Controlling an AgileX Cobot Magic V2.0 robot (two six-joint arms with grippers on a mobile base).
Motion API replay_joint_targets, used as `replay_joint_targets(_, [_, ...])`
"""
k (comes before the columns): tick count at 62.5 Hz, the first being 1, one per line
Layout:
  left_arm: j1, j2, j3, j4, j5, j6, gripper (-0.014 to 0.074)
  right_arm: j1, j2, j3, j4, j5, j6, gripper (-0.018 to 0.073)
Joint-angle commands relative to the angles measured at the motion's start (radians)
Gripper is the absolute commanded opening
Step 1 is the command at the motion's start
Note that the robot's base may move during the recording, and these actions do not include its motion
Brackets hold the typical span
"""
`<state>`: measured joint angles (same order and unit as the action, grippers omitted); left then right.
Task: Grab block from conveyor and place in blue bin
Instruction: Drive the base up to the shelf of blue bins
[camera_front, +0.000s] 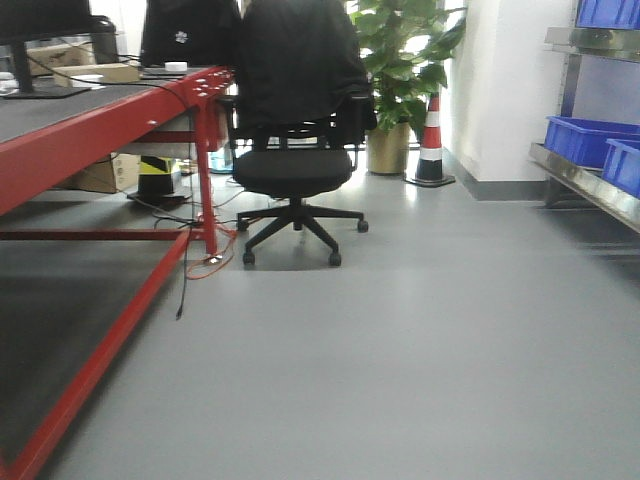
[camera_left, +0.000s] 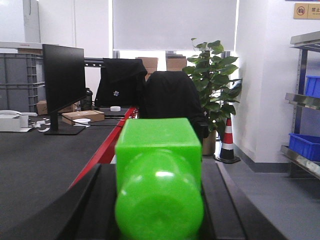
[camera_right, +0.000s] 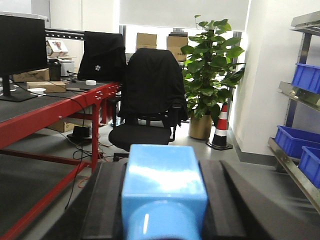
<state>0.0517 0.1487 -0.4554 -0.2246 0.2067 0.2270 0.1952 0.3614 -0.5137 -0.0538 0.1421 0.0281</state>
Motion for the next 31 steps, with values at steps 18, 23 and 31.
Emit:
replay_joint_targets(18, [-0.004, -0.004, 0.001, -0.006, -0.015, 0.0, -0.0111, -0.001, -0.001, -0.006, 0.003, -0.016, -0.002, -0.0162])
replay_joint_targets(23, [-0.004, -0.004, 0.001, -0.006, -0.015, 0.0, -0.0111, -0.001, -0.001, -0.006, 0.003, -0.016, -0.002, -0.0162])
replay_joint_targets(31, [-0.004, -0.004, 0.001, -0.006, -0.015, 0.0, -0.0111, -0.001, -0.001, -0.006, 0.003, -0.016, -0.002, -0.0162])
